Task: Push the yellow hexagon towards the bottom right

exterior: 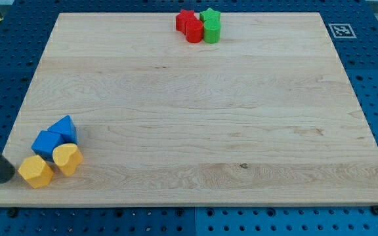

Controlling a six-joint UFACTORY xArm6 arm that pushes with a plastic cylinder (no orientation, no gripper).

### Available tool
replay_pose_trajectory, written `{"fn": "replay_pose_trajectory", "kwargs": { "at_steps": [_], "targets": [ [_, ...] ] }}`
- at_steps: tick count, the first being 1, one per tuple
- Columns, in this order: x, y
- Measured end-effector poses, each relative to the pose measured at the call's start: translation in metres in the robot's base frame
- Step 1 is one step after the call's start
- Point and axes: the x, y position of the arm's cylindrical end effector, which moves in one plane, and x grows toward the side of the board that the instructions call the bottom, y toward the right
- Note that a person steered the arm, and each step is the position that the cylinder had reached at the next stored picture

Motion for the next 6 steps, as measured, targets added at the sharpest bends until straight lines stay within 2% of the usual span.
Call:
{"fn": "replay_pose_trajectory", "kwargs": {
  "at_steps": [2,4,6],
  "targets": [
    [0.000,0.041],
    [0.025,0.038],
    [0.018,0.046]
  ]
}}
